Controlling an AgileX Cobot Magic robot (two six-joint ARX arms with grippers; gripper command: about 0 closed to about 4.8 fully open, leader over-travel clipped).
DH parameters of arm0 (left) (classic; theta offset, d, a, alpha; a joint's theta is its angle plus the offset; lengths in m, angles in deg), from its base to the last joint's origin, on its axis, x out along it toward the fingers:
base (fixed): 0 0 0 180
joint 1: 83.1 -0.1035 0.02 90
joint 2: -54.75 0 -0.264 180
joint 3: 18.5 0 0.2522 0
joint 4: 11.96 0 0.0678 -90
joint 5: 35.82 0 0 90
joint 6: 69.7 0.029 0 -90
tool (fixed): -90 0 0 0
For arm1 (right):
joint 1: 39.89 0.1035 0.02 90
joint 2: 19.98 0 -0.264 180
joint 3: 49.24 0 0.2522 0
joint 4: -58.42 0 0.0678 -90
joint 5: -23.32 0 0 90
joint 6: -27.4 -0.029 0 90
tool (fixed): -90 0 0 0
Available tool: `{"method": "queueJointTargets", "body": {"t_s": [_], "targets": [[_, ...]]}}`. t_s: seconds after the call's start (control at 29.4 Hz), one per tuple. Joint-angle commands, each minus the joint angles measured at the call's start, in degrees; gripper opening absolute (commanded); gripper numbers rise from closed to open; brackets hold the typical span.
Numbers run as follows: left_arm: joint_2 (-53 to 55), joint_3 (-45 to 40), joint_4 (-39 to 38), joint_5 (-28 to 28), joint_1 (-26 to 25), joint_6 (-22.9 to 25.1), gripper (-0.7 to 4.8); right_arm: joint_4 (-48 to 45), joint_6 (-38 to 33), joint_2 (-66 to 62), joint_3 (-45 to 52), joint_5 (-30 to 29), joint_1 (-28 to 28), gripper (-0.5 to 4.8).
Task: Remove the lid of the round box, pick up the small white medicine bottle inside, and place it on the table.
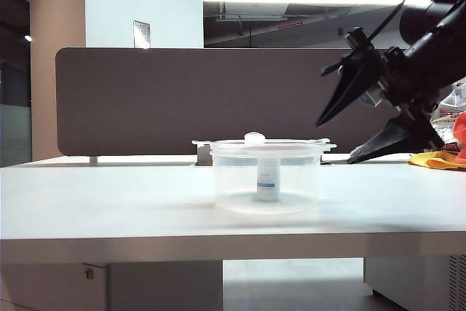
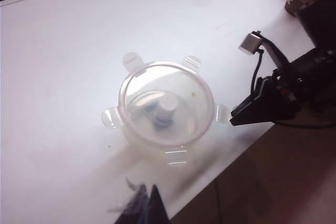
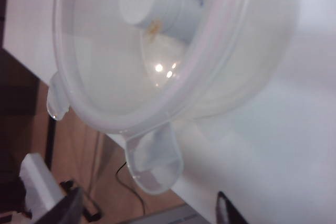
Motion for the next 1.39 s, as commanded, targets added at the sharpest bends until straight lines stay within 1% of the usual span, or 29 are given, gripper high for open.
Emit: {"method": "queueJointTargets", "body": {"t_s": [0.03, 0.14, 0.24, 0.48, 0.61, 0.92, 0.99, 1.39], "targets": [[-0.2, 0.4, 0.3, 0.2, 0.0, 0.2, -0.06, -0.7, 0.1, -0.5, 0.0, -0.9, 0.0, 3.19], [-0.2, 0.4, 0.3, 0.2, 0.0, 0.2, -0.06, -1.4, 0.1, -0.6, 0.0, -0.8, 0.0, 2.59], [-0.2, 0.4, 0.3, 0.2, 0.0, 0.2, -0.06, -2.5, -0.2, -0.6, 0.0, -0.7, 0.0, 2.55], [-0.2, 0.4, 0.3, 0.2, 0.0, 0.2, -0.06, -6.1, -3.3, -0.6, 0.0, -0.8, 0.1, 2.48], [-0.2, 0.4, 0.3, 0.2, 0.0, 0.2, -0.06, -7.9, -4.5, -0.6, 0.0, -0.7, 0.2, 2.06], [-0.2, 0.4, 0.3, 0.2, 0.0, 0.2, -0.06, -9.9, -7.0, -0.6, 0.0, -0.7, 0.5, 2.05], [-0.2, 0.4, 0.3, 0.2, 0.0, 0.2, -0.06, -9.9, -7.2, -0.8, 0.0, -0.7, 0.5, 1.98], [-0.2, 0.4, 0.4, 0.2, 0.0, 0.2, -0.06, -6.9, -7.2, -3.1, 0.1, -0.9, 0.5, 1.97]]}}
